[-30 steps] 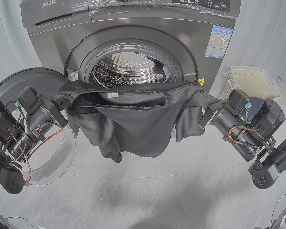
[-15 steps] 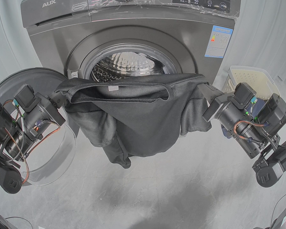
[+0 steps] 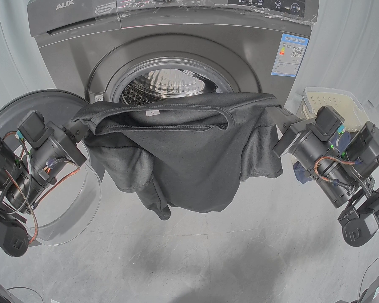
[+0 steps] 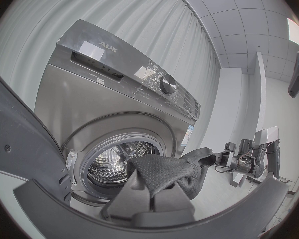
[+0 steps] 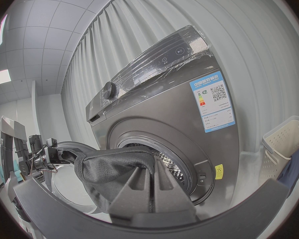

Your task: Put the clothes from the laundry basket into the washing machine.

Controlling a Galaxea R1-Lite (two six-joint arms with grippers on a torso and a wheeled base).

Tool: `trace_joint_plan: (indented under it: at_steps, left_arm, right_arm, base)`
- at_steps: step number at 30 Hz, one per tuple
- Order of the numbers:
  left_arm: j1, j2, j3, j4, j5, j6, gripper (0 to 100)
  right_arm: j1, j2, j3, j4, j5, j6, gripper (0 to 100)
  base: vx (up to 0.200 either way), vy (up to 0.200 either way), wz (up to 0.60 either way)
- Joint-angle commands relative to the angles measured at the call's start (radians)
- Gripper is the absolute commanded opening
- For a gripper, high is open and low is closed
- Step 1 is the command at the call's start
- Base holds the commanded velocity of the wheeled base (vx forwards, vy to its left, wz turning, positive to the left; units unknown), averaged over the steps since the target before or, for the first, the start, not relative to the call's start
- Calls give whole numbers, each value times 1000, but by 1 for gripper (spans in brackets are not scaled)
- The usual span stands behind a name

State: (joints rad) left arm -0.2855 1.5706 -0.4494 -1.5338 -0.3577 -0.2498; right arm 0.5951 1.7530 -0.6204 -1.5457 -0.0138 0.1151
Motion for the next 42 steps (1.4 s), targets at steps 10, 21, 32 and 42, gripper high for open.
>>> trace_joint_plan:
  at_steps: [10,21,32,42]
  left_arm:
    - [-3,2,0,0,-1,0,0]
    - [-110,20,9,1,-6,3,0]
    - [-182,45,9,-9,3,-3,0]
    - [-241,15,21,-11,23,-2,0]
  right_arm:
    - [2,-9,5,-1,0,0,0]
    - [77,91,82,-1,12,38,0]
    - [206,293,88,-1,5,58,100]
    - [210,474,48,-1,12,40,100]
  base:
    - [0,0,0]
    - [0,0,0]
    - [0,0,0]
    - [0,0,0]
